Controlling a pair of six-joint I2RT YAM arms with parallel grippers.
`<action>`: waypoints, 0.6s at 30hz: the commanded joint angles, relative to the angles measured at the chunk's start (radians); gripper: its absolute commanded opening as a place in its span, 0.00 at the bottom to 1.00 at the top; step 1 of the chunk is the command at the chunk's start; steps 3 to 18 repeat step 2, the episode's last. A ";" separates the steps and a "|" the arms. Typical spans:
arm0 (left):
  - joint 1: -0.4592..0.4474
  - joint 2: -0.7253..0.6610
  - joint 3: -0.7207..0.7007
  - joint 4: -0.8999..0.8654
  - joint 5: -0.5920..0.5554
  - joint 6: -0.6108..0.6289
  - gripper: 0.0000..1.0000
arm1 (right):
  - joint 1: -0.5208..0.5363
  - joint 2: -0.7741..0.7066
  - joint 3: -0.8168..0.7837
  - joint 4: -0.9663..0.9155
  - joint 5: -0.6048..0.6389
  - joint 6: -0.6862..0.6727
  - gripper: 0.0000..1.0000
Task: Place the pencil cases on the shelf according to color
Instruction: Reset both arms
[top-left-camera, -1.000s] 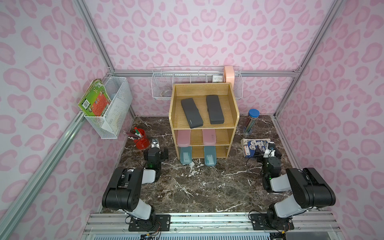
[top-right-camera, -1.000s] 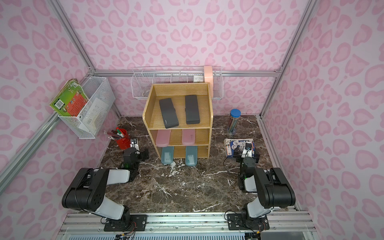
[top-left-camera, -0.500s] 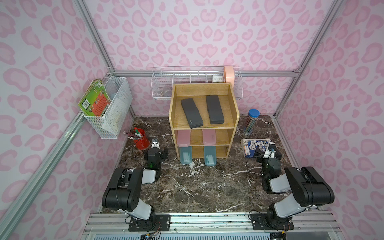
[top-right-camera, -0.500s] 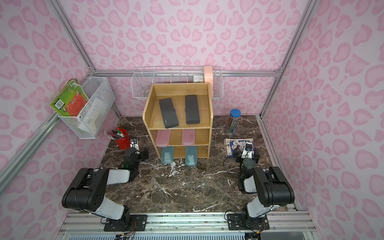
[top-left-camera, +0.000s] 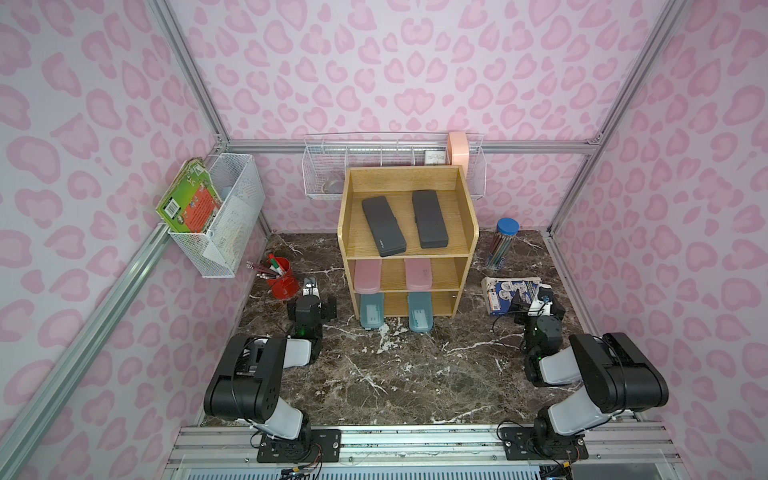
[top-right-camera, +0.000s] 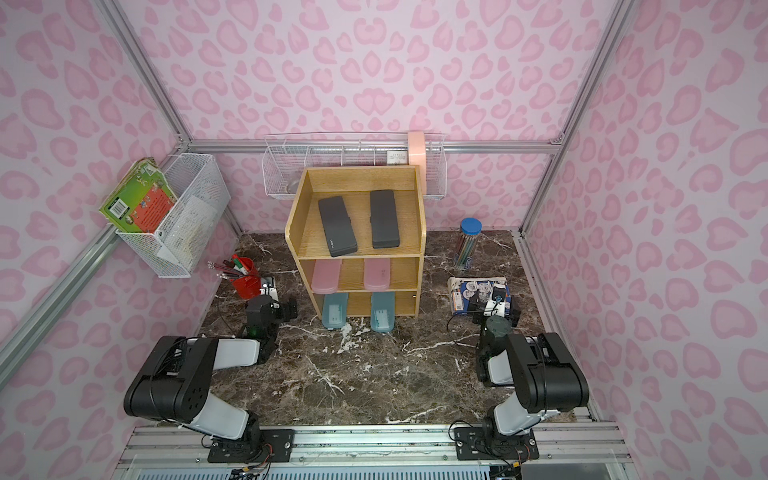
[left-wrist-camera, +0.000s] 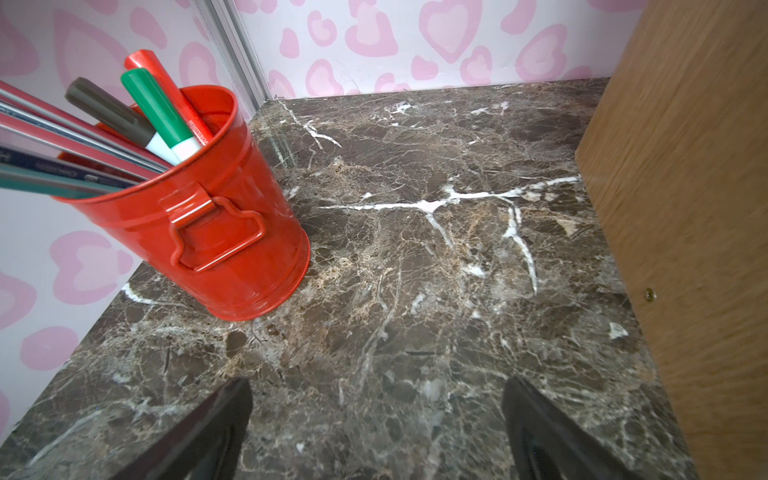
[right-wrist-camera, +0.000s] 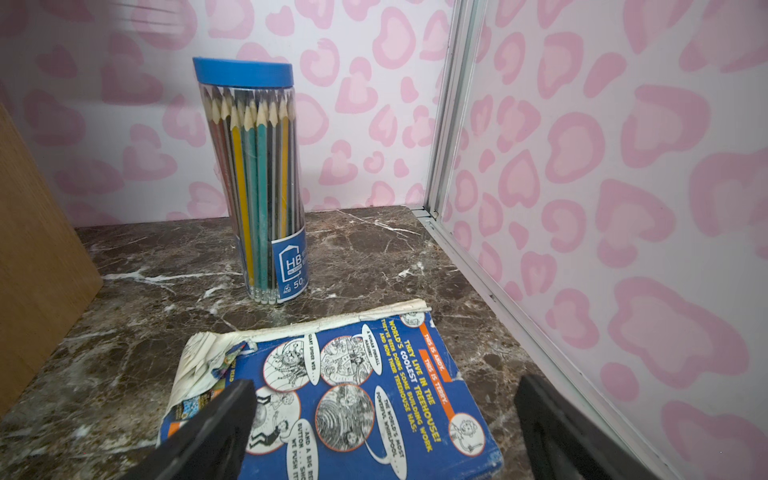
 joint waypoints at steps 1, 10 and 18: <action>-0.001 -0.002 0.000 0.021 0.006 0.004 0.99 | 0.000 -0.002 0.001 0.023 0.001 -0.002 1.00; 0.000 -0.002 0.000 0.020 0.006 0.004 0.99 | 0.000 -0.003 0.000 0.023 0.001 -0.003 1.00; 0.000 -0.002 0.000 0.020 0.006 0.004 0.99 | 0.000 -0.003 0.000 0.023 0.001 -0.003 1.00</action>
